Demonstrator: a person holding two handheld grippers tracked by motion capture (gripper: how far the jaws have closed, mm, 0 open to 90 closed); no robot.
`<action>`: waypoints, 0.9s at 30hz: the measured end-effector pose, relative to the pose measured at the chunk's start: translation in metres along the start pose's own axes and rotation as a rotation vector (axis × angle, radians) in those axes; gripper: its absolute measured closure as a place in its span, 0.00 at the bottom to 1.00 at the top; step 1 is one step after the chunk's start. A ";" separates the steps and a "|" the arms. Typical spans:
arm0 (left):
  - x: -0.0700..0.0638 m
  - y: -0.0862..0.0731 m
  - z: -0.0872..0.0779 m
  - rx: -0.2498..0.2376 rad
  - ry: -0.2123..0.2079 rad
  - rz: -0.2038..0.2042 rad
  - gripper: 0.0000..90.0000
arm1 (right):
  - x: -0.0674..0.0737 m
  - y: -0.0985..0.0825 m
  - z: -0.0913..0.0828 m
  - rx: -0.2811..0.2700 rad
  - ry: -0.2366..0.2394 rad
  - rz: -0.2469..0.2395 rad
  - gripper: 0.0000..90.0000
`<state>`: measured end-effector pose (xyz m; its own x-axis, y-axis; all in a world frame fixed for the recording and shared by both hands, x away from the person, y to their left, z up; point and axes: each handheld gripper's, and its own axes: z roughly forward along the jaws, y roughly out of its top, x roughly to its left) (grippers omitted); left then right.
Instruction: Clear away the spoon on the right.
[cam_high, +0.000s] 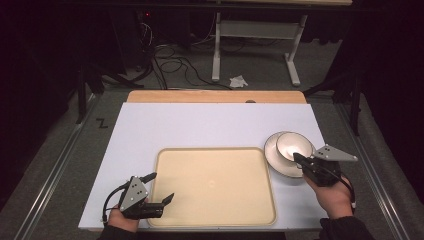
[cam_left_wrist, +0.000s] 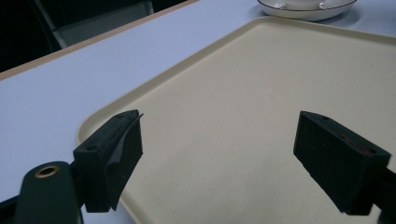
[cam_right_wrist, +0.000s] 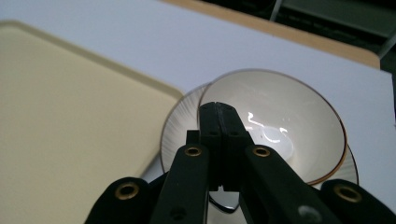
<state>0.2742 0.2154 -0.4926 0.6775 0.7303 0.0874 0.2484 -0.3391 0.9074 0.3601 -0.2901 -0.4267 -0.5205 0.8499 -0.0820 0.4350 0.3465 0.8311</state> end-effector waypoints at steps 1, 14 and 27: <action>0.000 0.000 0.000 0.000 -0.001 0.001 0.18 | 0.004 -0.002 -0.003 -0.036 -0.014 0.012 1.00; 0.000 0.000 0.000 0.003 -0.003 0.007 0.18 | 0.039 -0.027 0.012 -0.033 -0.057 0.030 1.00; -0.001 0.000 0.001 0.013 -0.005 0.008 0.18 | -0.008 -0.049 -0.016 -0.063 -0.114 0.143 1.00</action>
<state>0.2744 0.2140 -0.4931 0.6831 0.7244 0.0928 0.2515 -0.3527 0.9013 0.3309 -0.3204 -0.4584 -0.3685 0.9294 -0.0189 0.4500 0.1961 0.8712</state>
